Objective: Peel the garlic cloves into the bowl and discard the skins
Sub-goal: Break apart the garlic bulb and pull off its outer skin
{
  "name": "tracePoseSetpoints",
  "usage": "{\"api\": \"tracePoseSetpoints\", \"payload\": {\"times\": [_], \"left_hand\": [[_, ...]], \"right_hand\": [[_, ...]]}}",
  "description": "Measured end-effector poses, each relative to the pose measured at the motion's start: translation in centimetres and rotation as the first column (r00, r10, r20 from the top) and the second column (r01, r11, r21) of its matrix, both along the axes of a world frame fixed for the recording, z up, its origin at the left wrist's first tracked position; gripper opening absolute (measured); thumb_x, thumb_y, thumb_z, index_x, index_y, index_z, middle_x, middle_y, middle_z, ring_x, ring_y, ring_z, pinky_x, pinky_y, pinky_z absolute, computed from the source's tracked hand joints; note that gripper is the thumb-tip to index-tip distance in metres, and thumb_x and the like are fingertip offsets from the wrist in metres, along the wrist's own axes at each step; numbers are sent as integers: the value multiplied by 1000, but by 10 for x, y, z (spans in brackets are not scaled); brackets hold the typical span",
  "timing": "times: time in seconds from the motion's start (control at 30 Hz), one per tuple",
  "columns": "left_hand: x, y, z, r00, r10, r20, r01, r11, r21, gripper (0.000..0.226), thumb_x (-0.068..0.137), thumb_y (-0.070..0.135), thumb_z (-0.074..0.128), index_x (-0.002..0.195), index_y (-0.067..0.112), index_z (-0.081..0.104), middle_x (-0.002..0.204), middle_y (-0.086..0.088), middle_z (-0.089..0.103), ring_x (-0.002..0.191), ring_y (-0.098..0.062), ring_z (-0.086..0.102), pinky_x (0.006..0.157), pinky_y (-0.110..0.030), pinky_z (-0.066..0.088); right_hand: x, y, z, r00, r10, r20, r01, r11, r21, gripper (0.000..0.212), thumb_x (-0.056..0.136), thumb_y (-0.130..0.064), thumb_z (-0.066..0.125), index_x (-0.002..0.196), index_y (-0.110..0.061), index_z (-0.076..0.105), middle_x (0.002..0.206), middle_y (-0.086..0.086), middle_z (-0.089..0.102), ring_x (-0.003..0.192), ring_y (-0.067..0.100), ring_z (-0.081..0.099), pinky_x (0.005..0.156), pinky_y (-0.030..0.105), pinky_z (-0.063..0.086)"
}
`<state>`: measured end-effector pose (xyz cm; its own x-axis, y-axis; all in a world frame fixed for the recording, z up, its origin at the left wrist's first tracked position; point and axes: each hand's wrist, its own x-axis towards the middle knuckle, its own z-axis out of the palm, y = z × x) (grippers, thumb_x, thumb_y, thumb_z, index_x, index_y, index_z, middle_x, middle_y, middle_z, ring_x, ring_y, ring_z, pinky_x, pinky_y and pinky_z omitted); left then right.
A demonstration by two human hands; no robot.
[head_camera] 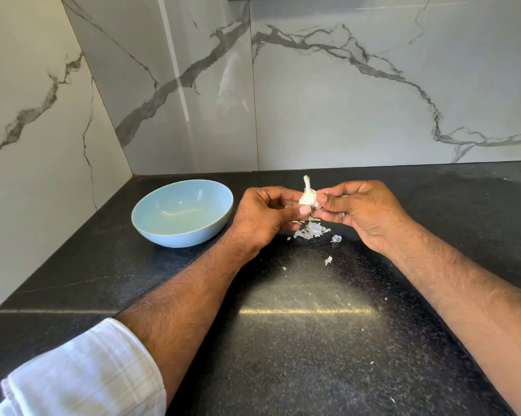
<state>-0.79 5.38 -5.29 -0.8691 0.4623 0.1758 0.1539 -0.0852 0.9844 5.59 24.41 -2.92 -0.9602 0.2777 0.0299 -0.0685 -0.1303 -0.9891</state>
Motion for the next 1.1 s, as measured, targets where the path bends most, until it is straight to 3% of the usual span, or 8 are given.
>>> {"api": "tracePoseSetpoints", "payload": {"times": [0.1, 0.27, 0.37, 0.47, 0.6, 0.7, 0.87, 1.1], "left_hand": [[0, 1, -2, 999, -2, -48, 1, 1000, -22, 30, 90, 3, 82, 119, 10, 78, 106, -11, 81, 100, -38, 78, 78, -40, 66], [0, 2, 0, 997, 32, -63, -34, 999, -16, 23, 85, 0, 85, 107, 1, 79, 93, -18, 81, 81, -29, 79, 72, -32, 66], [2, 4, 1, 996, 51, -72, -52, 999, -7, 17, 79, -1, 90, 91, 4, 79, 87, -20, 80, 78, -34, 79, 67, -31, 66], [-1, 4, 0, 991, 79, -104, -81, 997, -10, 14, 80, 1, 90, 83, 4, 77, 83, -19, 79, 75, -34, 79, 63, -31, 65], [-3, 3, -2, 989, 73, -128, -75, 997, -7, 11, 84, -1, 87, 88, 3, 77, 84, -17, 79, 74, -28, 78, 66, -33, 66], [-6, 3, -6, 988, 114, -109, -117, 993, -27, 14, 89, -1, 83, 95, 7, 74, 94, -15, 79, 80, -29, 77, 72, -47, 67], [-10, 4, -5, 984, 154, -85, -152, 988, 24, 13, 96, 13, 80, 108, 12, 79, 94, -1, 77, 78, -4, 66, 67, -20, 52], [-14, 0, -2, 992, 127, -6, -127, 991, 34, 8, 94, -1, 76, 101, 3, 79, 77, -5, 76, 64, -11, 65, 55, -23, 49]], "right_hand": [[-2, -1, -1, 1000, -31, 5, 31, 995, 94, 15, 77, -3, 83, 91, -3, 77, 83, 17, 79, 66, 21, 74, 61, 25, 60], [-2, 1, -4, 999, 7, 52, -16, 986, 164, 15, 91, 2, 74, 100, -8, 80, 105, 15, 79, 91, 22, 75, 90, 41, 58], [2, 3, -1, 996, 57, 68, -66, 988, 140, 15, 99, -14, 69, 108, -8, 80, 106, 9, 80, 91, 20, 75, 79, 38, 57], [3, 0, -3, 994, 91, 56, -99, 981, 170, 20, 92, -11, 77, 111, -5, 77, 103, 14, 79, 83, 21, 74, 65, 31, 59], [0, 0, -7, 998, 62, 28, -65, 989, 131, 31, 84, 9, 76, 113, -3, 77, 106, 18, 79, 92, 27, 76, 82, 34, 65], [1, 4, -5, 998, 64, 2, -64, 995, 77, 32, 84, 9, 74, 112, -8, 78, 108, 18, 78, 93, 27, 75, 90, 38, 63], [2, 4, -5, 978, 210, 6, -209, 974, 81, 32, 90, 11, 67, 115, -7, 76, 110, 16, 79, 93, 25, 77, 81, 32, 65], [3, 8, -2, 975, 215, 46, -217, 975, 49, 32, 80, 2, 75, 112, 2, 75, 107, 23, 77, 91, 28, 76, 77, 35, 66]]}}
